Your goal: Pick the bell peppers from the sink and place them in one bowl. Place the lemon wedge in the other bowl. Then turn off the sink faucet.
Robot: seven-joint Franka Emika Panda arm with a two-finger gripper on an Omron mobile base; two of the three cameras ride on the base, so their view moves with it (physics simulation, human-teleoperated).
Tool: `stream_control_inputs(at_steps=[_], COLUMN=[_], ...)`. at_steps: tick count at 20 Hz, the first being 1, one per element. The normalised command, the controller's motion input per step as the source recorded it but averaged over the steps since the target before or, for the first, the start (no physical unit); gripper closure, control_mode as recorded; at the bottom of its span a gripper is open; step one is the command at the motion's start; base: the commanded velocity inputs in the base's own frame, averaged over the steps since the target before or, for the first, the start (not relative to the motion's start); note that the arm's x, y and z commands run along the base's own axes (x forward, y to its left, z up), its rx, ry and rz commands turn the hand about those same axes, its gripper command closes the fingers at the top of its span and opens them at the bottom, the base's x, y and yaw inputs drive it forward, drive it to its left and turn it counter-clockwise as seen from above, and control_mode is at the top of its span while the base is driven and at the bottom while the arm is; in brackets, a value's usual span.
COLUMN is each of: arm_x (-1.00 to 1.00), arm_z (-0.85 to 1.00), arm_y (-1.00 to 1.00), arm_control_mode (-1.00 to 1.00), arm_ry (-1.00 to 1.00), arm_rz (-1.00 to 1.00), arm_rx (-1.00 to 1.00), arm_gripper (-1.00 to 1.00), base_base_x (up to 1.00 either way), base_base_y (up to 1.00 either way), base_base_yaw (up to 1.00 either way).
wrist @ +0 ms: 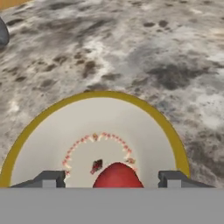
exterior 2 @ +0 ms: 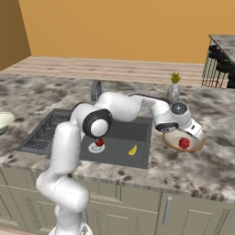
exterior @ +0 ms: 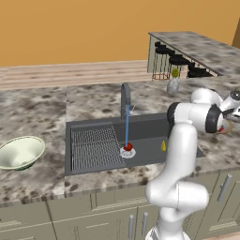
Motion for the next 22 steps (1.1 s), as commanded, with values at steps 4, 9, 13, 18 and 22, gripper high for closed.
stream_control_inputs(at_steps=[4,9,13,18,22], arm_x=[0.24,0.01,-0.28,-0.57,-0.35], arm_z=[-0.01,0.7,0.83,0.42,0.22], arm_y=[0.15,0.56,0.56,0.95,1.0], arm_control_mode=[-1.0,-1.0,-1.0,-1.0,-1.0], arm_ry=[-0.02,-0.02,0.01,0.13,0.17], arm_rz=[-0.08,-0.08,-0.02,0.0,0.04], arm_rx=[0.0,0.0,-0.02,-0.1,-0.04], arm_gripper=[-1.0,-1.0,-1.0,-1.0,-1.0], base_base_x=[0.0,0.0,0.0,0.0,0.0], base_base_y=[0.0,0.0,0.0,0.0,0.0], base_base_yaw=[0.0,0.0,0.0,0.0,0.0])
